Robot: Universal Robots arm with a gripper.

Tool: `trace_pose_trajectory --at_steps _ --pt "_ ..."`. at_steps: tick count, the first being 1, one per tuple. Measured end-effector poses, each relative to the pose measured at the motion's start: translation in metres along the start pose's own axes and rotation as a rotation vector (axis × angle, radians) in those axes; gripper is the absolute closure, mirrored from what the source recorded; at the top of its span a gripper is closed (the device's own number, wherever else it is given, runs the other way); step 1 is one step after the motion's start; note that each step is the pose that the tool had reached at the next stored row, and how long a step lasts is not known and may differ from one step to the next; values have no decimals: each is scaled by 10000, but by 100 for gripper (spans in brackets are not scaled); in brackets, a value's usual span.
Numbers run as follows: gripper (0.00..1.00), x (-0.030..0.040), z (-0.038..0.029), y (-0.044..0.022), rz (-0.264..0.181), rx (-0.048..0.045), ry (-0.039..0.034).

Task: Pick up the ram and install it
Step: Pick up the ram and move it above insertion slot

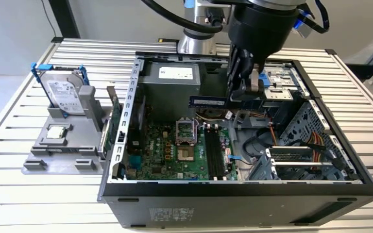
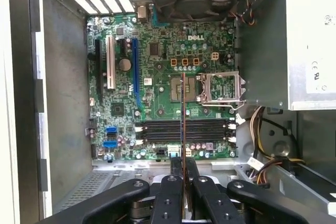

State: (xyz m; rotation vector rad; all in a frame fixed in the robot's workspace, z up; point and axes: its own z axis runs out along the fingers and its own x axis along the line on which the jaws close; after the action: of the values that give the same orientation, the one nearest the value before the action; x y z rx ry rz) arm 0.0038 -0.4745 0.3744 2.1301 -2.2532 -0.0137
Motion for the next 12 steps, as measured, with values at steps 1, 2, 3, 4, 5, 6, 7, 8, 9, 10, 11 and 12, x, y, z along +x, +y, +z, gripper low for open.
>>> trace_pose_trajectory --at_steps 1,2,3,4,5,6,7,8,9,10,11,12 --pt "100 -11 0 -8 1 0 -1" --pt "100 -23 -1 -18 1 0 0" --pt "100 -35 -1 -30 1 0 -1" --pt "100 -47 -2 -42 1 0 -1" --pt "100 -60 -3 -55 1 0 0" --pt "100 -76 -4 -70 0 0 -1" --pt "100 -87 -4 -81 1 0 -1" --pt "100 -99 -5 -93 3 0 -1" --pt "100 -110 -6 -104 5 0 -1" --pt "100 -119 -7 -115 9 0 -1" --pt "100 -126 -7 -124 18 -1 -1" --pt "100 -133 -8 -133 30 -1 -1"
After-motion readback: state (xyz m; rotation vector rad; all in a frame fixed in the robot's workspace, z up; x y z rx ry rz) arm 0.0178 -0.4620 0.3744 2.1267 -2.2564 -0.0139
